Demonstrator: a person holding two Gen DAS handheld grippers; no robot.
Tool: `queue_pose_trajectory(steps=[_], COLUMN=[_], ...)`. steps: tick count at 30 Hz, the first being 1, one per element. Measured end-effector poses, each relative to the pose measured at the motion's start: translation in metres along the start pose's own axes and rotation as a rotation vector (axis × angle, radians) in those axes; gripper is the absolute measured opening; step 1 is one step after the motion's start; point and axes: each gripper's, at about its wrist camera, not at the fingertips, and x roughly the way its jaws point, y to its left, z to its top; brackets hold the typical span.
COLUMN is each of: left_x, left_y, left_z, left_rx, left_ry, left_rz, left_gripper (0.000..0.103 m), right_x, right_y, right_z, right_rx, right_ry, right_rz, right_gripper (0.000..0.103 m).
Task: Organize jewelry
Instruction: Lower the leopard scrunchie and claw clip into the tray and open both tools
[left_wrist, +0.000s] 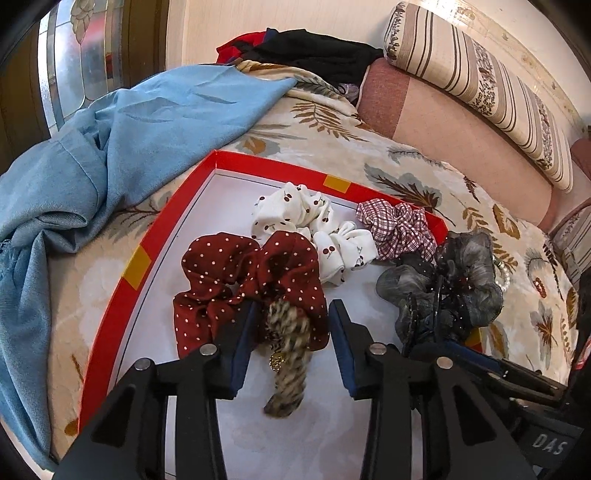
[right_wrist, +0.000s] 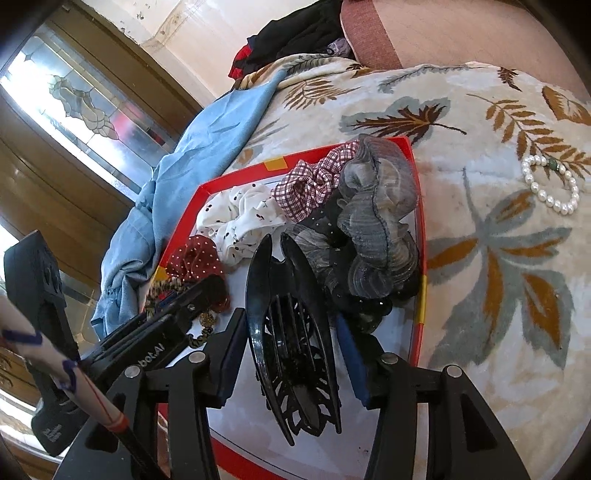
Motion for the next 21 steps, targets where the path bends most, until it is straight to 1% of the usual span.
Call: queue_pose_trajectory(steps=[4,8,12,21], left_x=[-0.001,-0.004,-0.013,-0.033], left_y=[0.001,0.002,0.002,-0.006], left_z=[0.0,0.002,0.003,0.01], left_rx=[-0.008,-0.019,-0.031,-0.037], left_ry=[-0.001,-0.013,-0.056,-0.152], left_rz=[-0.007,-0.026,-0.059,-0.117], left_gripper=[0.039,0.042,0.046,0.049], right_x=[-0.004,-0.009,-0.018,-0.052], right_y=[0.0,0.0,0.002,0.01], right_z=[0.0,-0.001,-0.002,-0.007], right_rx=[-0.003,-0.001,-0.003,-0.022], right_ry=[-0.006,-0.01,-0.02,-0.065], right_rz=[-0.003,0.0,0.007,0.02], right_gripper=[0.056,0.056,0.056,0.057])
